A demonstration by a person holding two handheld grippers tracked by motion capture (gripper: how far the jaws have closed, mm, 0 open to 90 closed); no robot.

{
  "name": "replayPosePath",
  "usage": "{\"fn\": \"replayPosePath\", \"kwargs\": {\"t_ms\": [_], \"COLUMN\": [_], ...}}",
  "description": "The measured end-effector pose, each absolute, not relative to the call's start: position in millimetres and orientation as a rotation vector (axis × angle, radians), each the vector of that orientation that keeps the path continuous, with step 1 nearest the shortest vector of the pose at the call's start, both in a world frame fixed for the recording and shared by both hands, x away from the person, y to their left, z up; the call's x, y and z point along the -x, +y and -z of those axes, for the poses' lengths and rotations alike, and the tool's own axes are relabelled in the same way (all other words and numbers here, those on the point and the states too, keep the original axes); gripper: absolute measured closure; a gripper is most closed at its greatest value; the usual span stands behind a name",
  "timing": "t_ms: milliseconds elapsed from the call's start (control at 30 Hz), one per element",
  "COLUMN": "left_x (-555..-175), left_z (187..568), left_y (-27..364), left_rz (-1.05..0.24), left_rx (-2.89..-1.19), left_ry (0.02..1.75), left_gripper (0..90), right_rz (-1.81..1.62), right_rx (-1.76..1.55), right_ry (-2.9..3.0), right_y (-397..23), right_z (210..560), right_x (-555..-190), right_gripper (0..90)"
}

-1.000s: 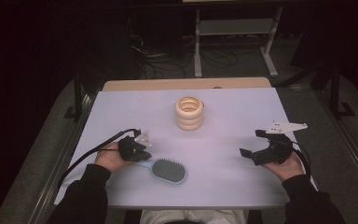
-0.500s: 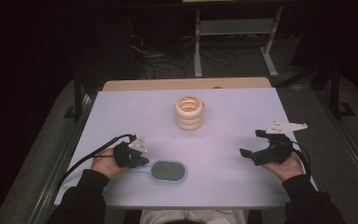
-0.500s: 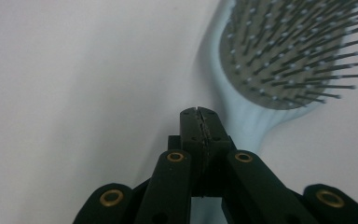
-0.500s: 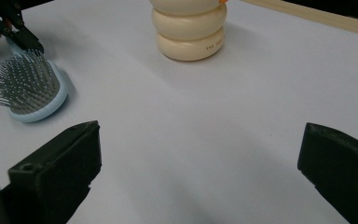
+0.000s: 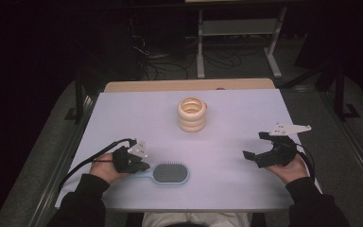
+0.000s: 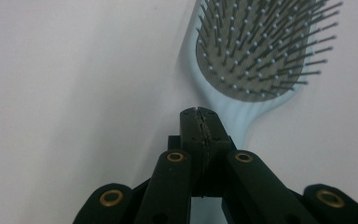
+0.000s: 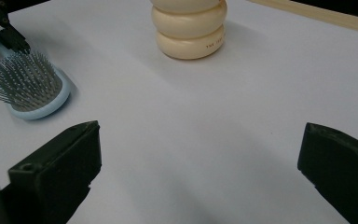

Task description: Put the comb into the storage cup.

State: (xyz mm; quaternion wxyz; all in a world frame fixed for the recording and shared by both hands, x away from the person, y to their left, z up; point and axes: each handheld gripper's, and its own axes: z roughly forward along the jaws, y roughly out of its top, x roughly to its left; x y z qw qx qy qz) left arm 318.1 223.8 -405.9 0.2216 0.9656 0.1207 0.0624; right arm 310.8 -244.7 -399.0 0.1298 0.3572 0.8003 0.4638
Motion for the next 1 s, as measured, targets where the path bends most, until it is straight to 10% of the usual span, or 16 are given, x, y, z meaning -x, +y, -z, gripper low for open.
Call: {"fn": "replayPosePath", "kwargs": {"t_ms": [433,1000], "left_x": [-320,-318], "left_z": [382,381], "left_y": [238,236], "left_rz": [-0.178,-0.109], "left_rx": [-2.562,-2.473], "left_ry": [0.335,0.244], "left_gripper": [84.9,41.8], "right_rz": [-1.342,-1.342], "right_rx": [-1.038,-1.029], "right_ry": [2.338,2.357], "right_y": [-244,-242], "right_z": [400,401], "right_x": [-312,-313], "right_gripper": [0.0,0.0]}}
